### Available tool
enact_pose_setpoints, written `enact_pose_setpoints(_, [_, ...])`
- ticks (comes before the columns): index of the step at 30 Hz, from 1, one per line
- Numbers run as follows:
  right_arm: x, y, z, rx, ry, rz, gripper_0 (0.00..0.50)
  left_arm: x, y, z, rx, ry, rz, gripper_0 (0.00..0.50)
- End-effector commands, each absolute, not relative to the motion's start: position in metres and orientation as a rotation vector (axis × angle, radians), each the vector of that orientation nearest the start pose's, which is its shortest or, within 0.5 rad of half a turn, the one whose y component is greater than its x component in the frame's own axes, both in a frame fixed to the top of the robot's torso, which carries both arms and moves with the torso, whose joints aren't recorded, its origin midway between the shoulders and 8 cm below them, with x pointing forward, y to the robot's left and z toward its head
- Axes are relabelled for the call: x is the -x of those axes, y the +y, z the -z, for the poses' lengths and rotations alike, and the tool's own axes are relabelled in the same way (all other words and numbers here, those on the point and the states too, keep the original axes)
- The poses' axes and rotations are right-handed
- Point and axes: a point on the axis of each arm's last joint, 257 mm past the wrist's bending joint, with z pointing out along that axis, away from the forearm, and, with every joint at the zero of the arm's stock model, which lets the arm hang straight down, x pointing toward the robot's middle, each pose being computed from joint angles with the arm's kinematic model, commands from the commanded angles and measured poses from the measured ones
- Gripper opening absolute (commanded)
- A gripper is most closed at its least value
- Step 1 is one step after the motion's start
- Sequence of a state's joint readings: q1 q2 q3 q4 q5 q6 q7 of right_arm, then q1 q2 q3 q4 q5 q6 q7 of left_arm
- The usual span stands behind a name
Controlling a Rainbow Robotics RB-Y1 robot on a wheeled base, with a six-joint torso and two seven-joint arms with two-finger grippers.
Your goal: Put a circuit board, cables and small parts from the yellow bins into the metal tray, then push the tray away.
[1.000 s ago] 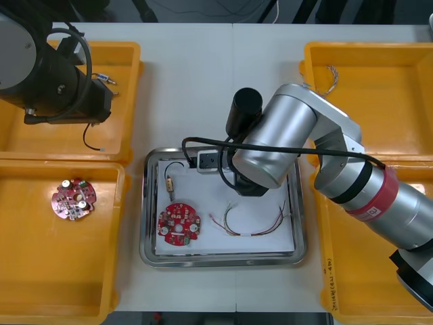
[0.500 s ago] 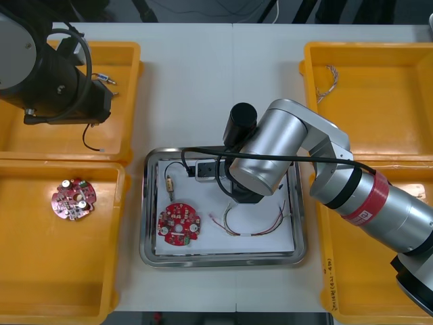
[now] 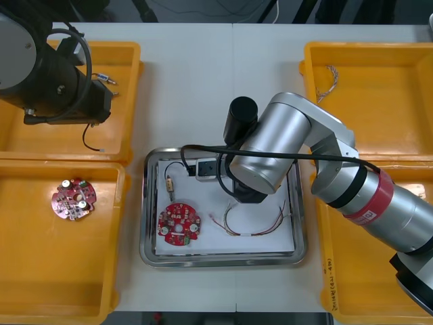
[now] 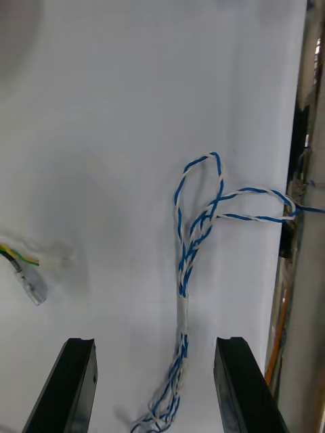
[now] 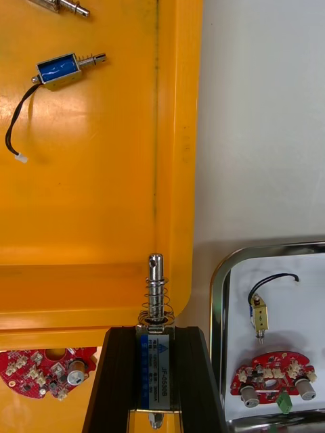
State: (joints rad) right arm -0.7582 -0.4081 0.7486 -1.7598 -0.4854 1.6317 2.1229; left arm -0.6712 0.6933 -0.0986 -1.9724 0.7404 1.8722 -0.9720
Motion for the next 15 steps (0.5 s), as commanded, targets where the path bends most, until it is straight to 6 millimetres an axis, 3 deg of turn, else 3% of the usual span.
enact_pose_setpoints(1, [-0.445, -0.039, 0.234, 1.905, 1.915, 0.373, 0.500, -0.476, 0.230, 0.105, 0.058, 2.568, 0.129, 0.000])
enact_pose_setpoints(8, [-0.439, -0.047, 0.216, 1.873, 1.948, 0.371, 0.500, -0.475, 0.230, 0.106, 0.060, 2.570, 0.131, 0.000])
enact_pose_setpoints(15, [-0.436, -0.060, 0.182, 1.740, 2.099, 0.320, 0.500, -0.475, 0.229, 0.105, 0.065, 2.567, 0.135, 0.000])
